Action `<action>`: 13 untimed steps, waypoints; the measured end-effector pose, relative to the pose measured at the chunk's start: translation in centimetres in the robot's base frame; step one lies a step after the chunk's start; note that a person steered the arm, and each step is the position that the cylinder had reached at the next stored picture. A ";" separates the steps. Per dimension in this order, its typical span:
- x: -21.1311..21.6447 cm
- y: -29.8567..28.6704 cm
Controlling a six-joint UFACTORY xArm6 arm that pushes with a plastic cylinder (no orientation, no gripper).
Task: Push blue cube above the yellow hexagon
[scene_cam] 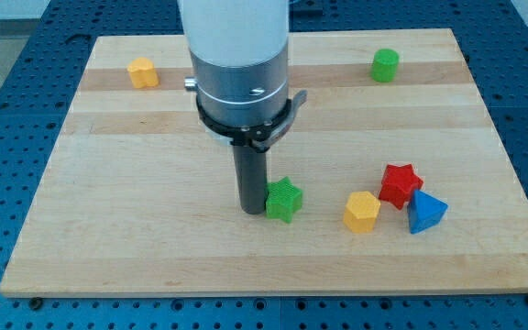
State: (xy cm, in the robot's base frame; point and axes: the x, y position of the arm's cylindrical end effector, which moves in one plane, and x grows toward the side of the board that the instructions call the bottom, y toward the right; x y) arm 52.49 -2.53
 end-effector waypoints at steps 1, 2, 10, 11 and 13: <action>0.0 1.0; 0.0 3.1; -12.7 -3.9; -12.1 -3.1; -10.8 -1.2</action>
State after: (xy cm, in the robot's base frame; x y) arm 41.70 -3.73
